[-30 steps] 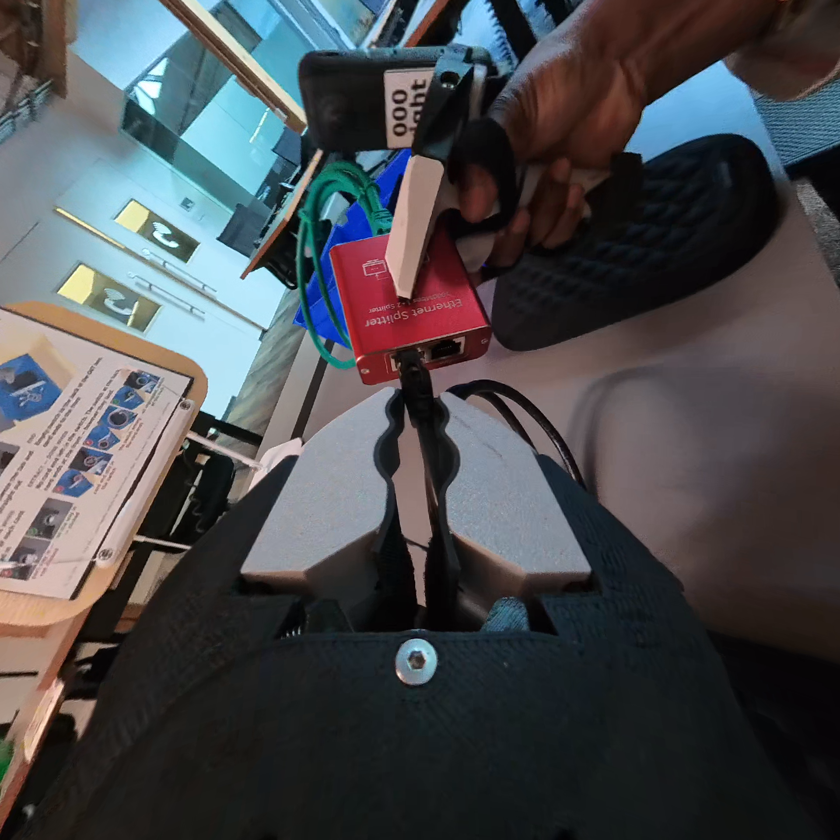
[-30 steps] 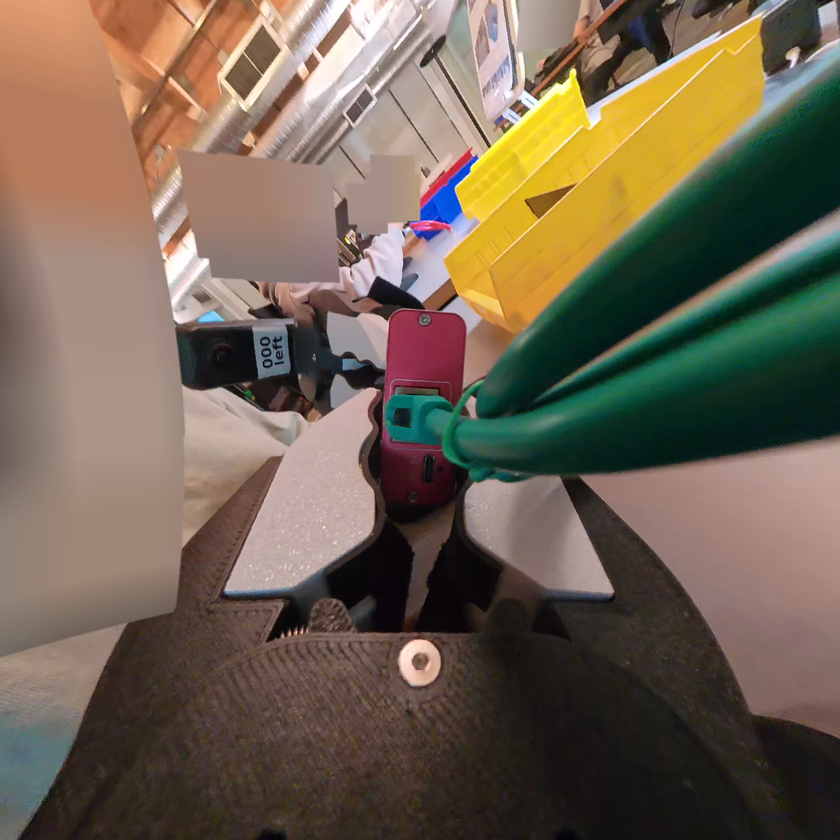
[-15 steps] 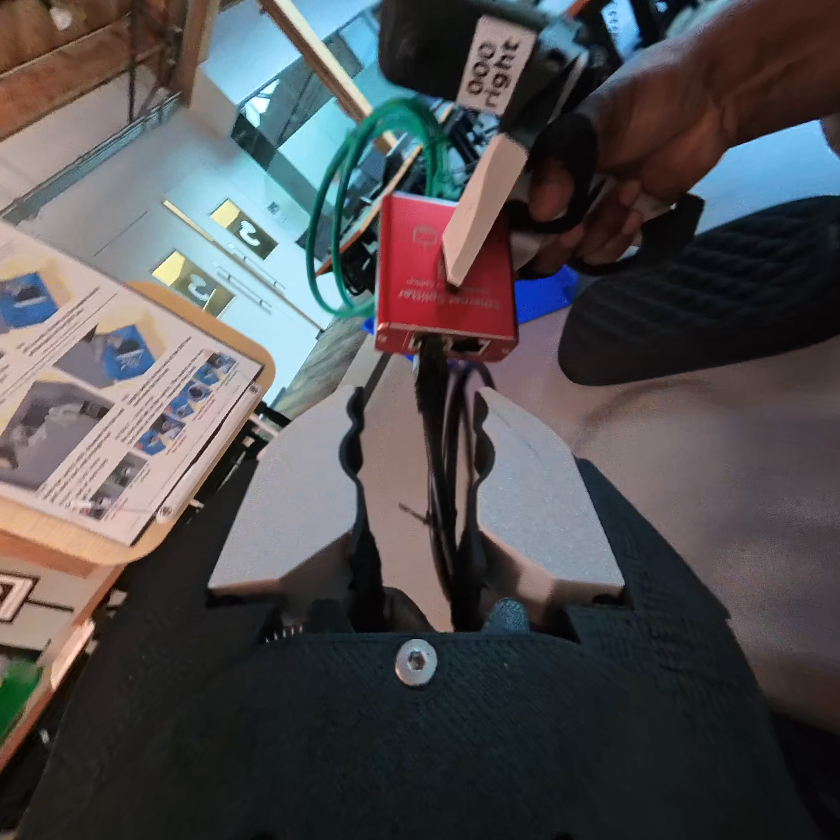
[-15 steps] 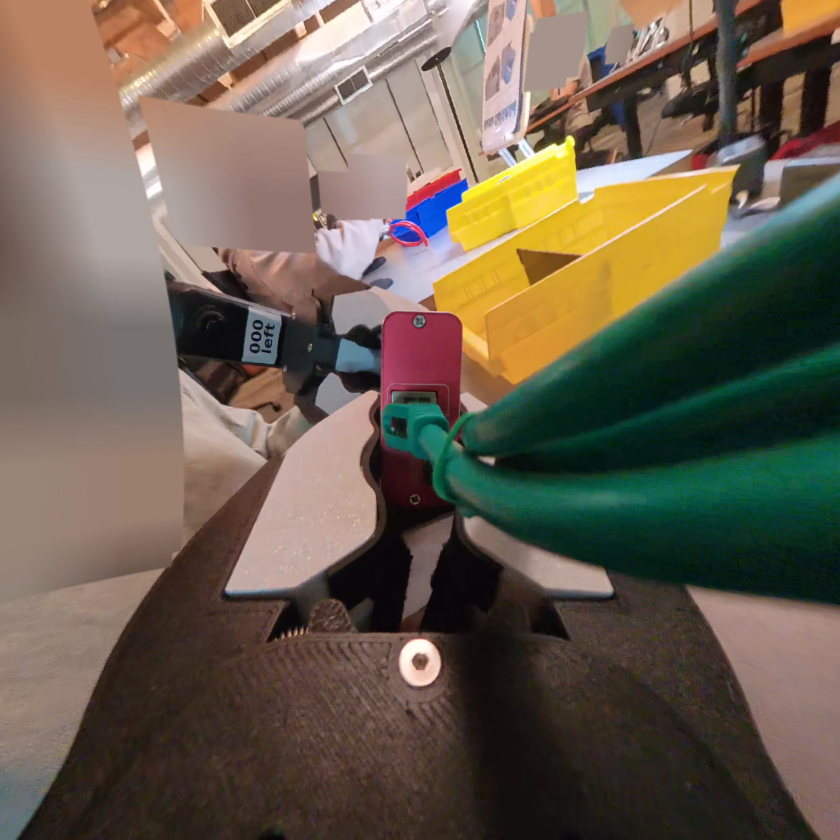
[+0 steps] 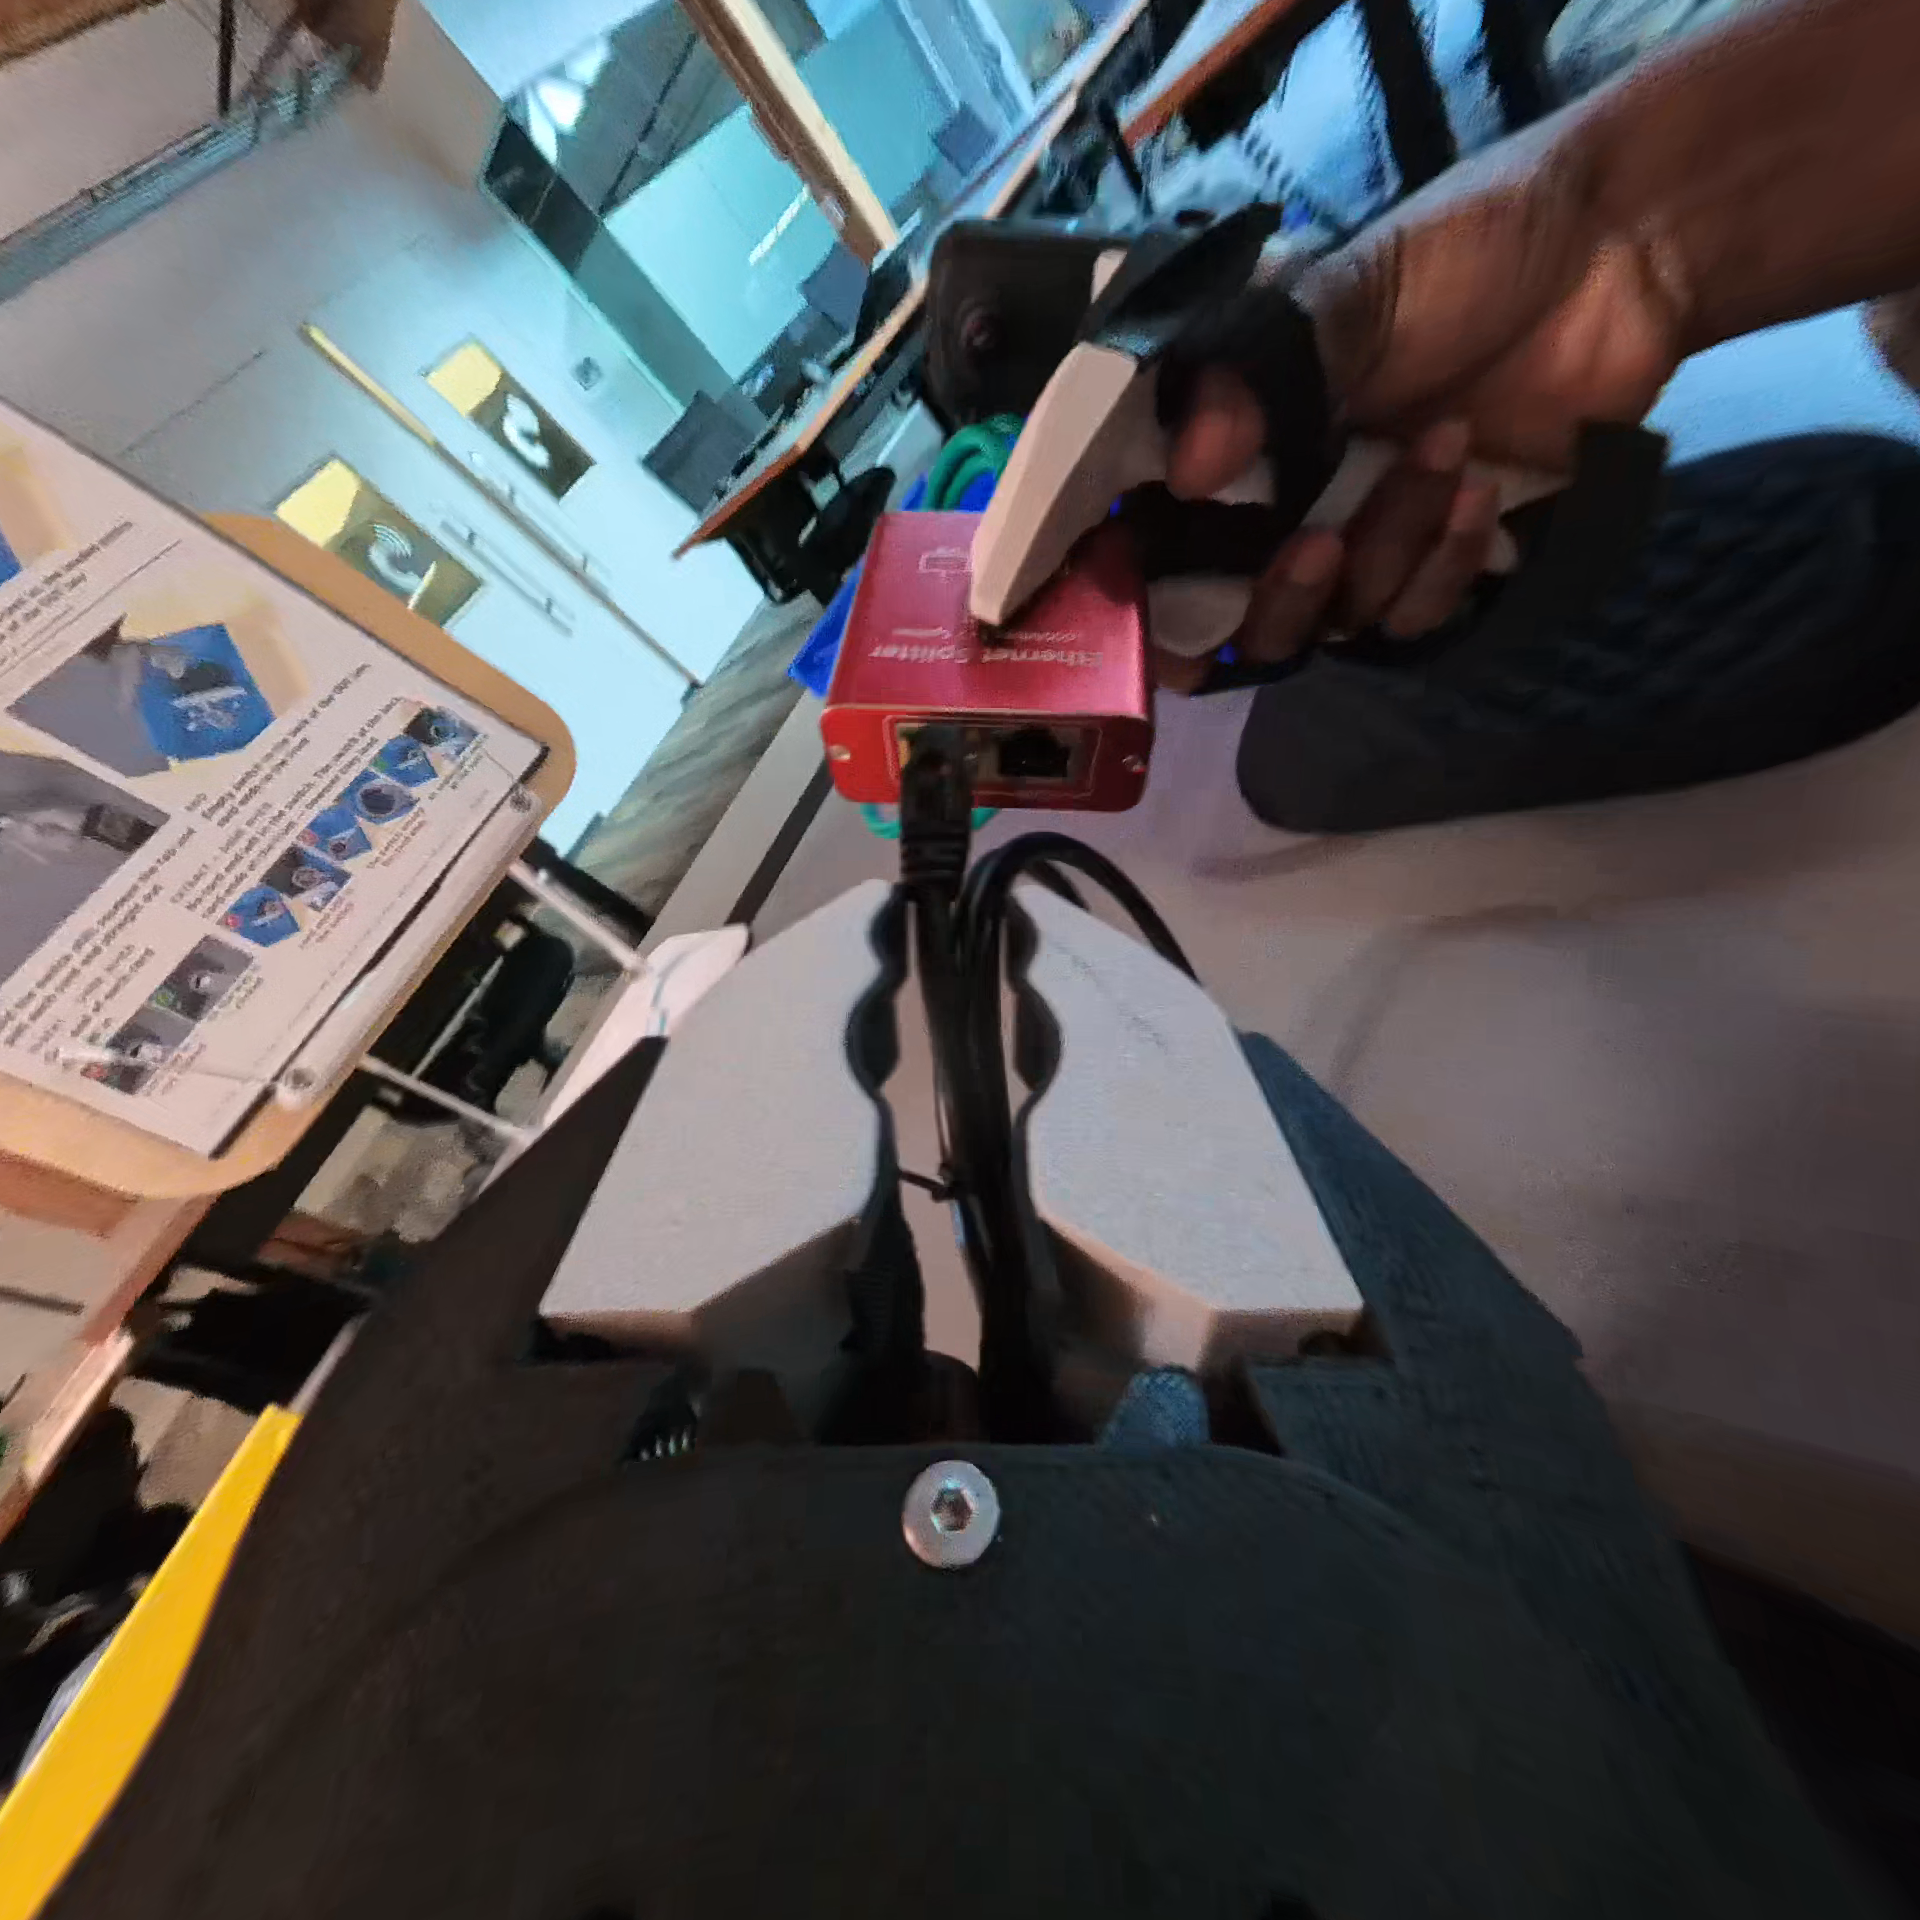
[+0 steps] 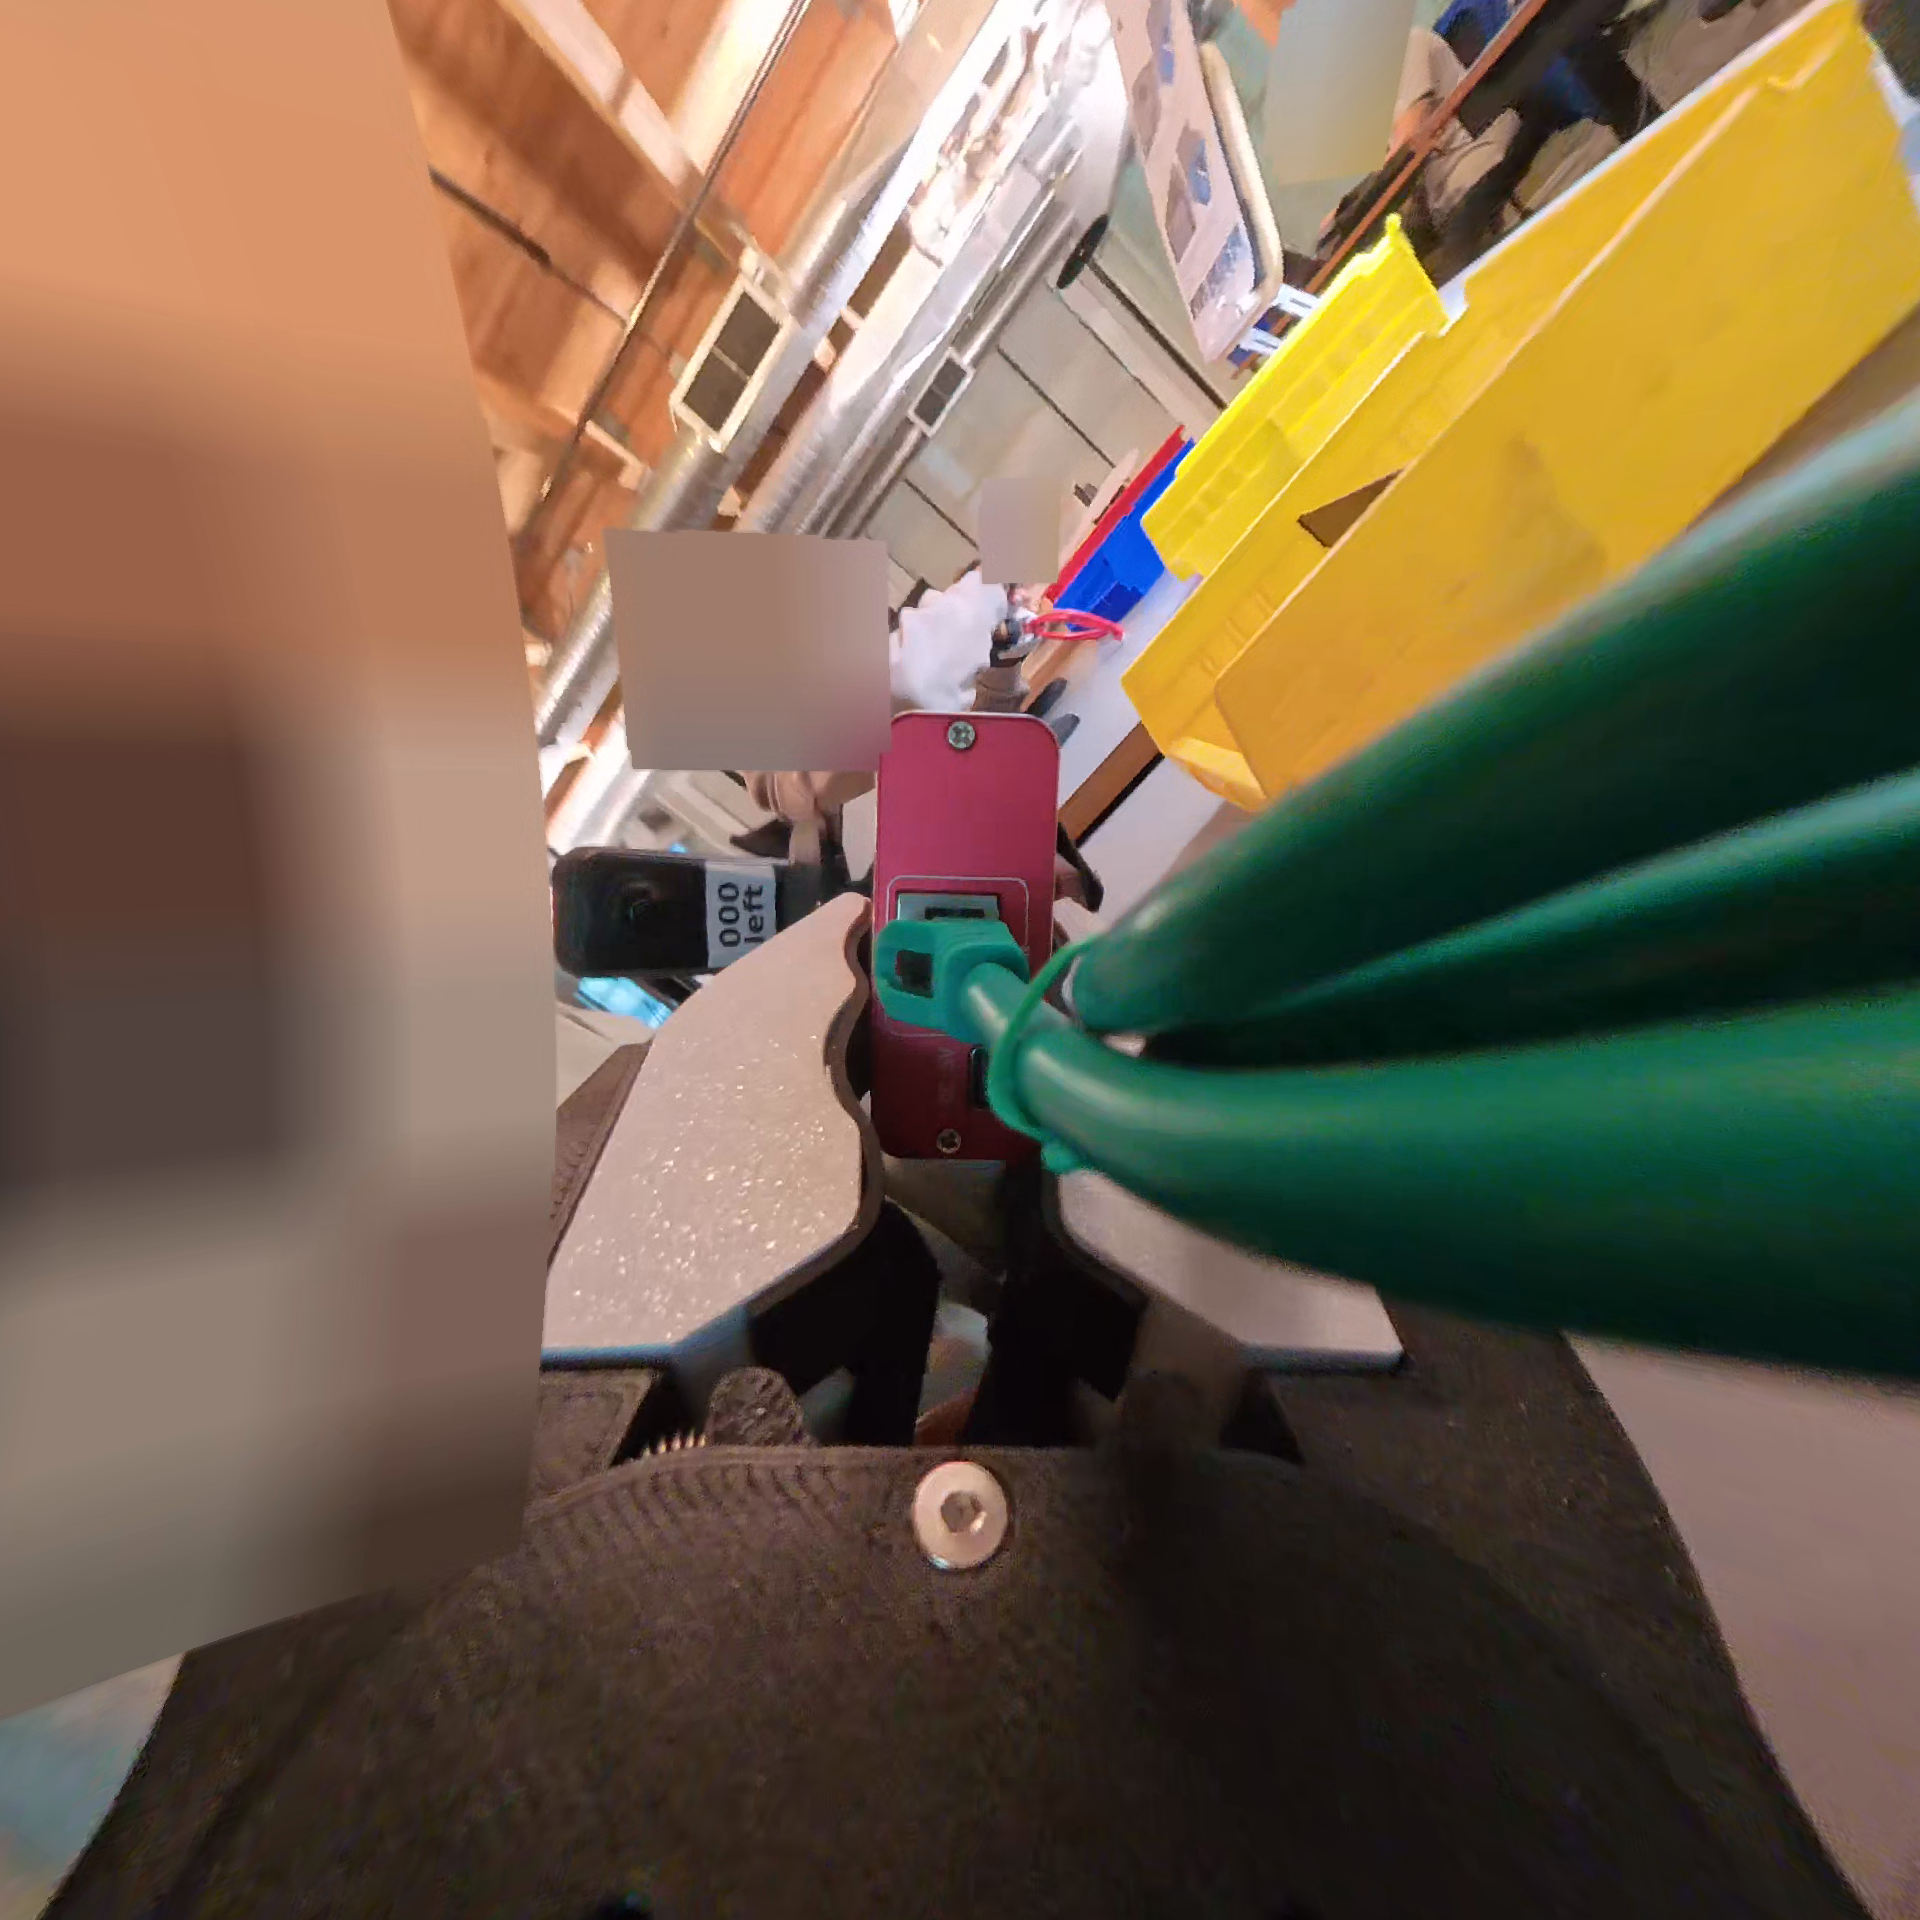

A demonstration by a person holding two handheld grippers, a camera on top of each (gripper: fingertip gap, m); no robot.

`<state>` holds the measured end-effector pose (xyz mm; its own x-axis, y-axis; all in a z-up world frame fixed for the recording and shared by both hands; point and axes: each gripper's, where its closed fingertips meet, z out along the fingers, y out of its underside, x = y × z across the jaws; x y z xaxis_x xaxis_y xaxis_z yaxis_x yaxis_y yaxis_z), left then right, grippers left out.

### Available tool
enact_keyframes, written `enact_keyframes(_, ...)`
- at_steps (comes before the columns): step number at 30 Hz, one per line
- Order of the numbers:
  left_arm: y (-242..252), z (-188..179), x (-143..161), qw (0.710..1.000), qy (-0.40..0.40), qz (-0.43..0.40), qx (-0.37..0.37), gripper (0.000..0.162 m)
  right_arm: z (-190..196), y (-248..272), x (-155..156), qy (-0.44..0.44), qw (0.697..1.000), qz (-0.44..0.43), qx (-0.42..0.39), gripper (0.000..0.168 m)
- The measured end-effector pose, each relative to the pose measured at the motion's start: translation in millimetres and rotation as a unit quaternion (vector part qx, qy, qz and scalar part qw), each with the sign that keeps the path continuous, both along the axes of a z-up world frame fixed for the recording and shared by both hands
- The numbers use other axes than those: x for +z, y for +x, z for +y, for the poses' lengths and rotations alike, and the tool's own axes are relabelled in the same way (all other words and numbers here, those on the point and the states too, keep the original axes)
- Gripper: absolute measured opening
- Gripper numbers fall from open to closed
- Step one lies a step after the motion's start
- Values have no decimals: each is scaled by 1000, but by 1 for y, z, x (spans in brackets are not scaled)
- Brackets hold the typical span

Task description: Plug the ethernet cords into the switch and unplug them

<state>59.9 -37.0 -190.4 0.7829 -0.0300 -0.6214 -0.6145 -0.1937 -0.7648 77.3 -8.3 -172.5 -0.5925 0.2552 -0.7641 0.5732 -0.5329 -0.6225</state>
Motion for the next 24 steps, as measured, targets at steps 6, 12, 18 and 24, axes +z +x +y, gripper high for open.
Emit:
enact_keyframes(6, -9, 5, -15, 992, -49, -112, -14, 7, 9, -11, -23, -18, 998, -44, -32, 42)
enact_keyframes(12, -15, 11, -19, 992, -56, -109, -11, 6, 22, 1, -63, 283, 956, 16, -69, 107)
enact_keyframes(18, -14, 16, -23, 993, -68, -95, -19, 6, 68, 11, -79, 633, 766, 69, -90, 116)
enact_keyframes(24, -3, 20, -26, 993, -83, -77, -41, 6, 40, 11, -56, 688, 696, 205, -9, 105)
